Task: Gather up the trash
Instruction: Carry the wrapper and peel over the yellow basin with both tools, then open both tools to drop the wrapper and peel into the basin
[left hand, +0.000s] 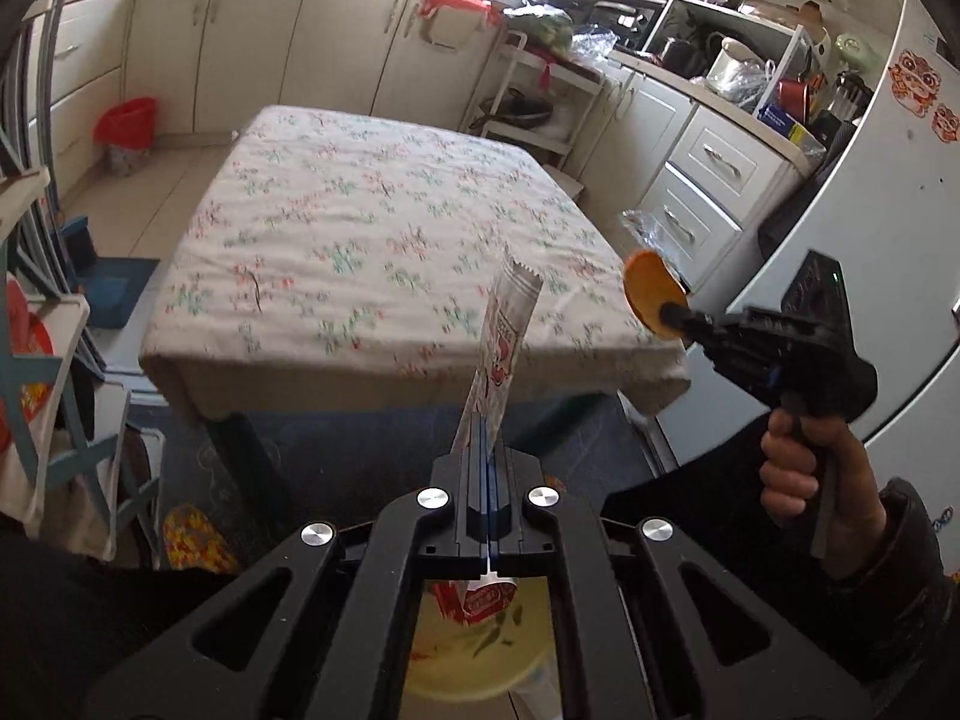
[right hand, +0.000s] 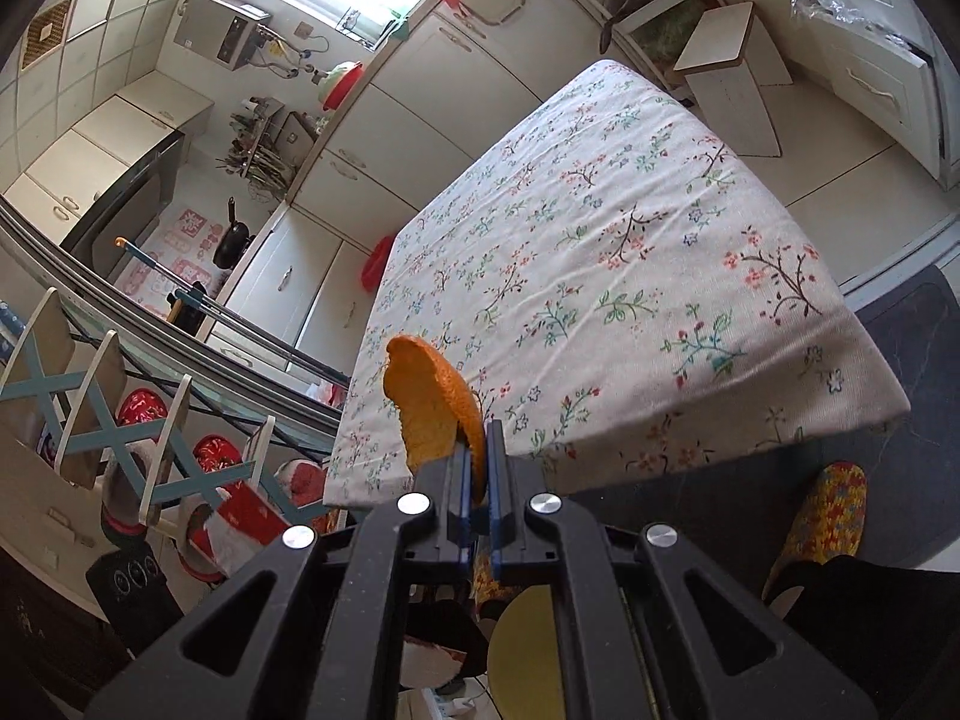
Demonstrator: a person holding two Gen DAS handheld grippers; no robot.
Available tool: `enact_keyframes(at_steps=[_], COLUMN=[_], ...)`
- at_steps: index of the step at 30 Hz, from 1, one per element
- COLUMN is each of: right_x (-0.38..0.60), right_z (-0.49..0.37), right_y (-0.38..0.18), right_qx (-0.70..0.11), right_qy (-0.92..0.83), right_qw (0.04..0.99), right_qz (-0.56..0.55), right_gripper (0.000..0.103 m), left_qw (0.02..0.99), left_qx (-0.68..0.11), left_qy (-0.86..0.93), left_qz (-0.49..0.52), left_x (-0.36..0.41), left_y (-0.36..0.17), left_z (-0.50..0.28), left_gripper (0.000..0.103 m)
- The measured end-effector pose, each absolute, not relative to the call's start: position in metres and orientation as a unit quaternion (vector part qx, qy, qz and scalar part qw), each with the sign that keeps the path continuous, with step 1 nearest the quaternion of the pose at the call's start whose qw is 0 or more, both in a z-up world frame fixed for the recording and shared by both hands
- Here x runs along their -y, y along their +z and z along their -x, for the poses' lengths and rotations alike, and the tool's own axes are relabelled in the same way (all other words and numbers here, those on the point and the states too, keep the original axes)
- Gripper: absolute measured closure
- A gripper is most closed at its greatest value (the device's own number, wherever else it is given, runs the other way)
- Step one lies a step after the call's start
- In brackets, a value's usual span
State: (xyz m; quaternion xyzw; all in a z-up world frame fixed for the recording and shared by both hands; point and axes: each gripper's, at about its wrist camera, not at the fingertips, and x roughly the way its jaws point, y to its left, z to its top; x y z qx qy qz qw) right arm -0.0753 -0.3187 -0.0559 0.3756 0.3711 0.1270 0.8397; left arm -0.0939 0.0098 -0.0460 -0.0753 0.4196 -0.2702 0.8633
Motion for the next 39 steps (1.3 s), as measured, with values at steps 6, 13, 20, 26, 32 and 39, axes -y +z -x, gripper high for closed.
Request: enact_keyframes(at_steps=[6,13,20,26,32,39], right_x=[0.319,0.314,0.315,0.312,0.312,0.3], right_z=[0.081,0.084,0.089,0.09,0.091,0.094], right_y=[-0.059,-0.059,-0.059,-0.059,-0.06,-0.061], right_qx=[-0.373,-0.374,-0.372,-0.373,-0.373,-0.386], right_qy=[0.127,0.133,0.133,0.139,0.143,0.157], right_qw=[0.839,0.84,0.84,0.84,0.839,0.839], right_qz=[-0.375,-0.369,-0.372,-0.369,-0.368,-0.35], right_gripper=[0.098,0.098,0.098,0.098,0.098,0.098], left_qw=[0.831,0.811,0.825,0.839,0.859,0.877], left_qx=[-0.475,-0.51,-0.499,-0.485,-0.463,-0.443], left_qy=[-0.281,-0.286,-0.265,-0.241,-0.209,-0.179], left_qz=[0.076,0.011,-0.034,-0.058,-0.062,-0.048], left_x=[-0.003,0.022,0.03,0.032,0.027,0.016], left_y=[-0.074,-0.094,-0.094,-0.09,-0.084,-0.077], left_z=[0.123,0.138,0.141,0.142,0.14,0.137], left_gripper=[0.103,0.1,0.065,0.045,0.024,0.013])
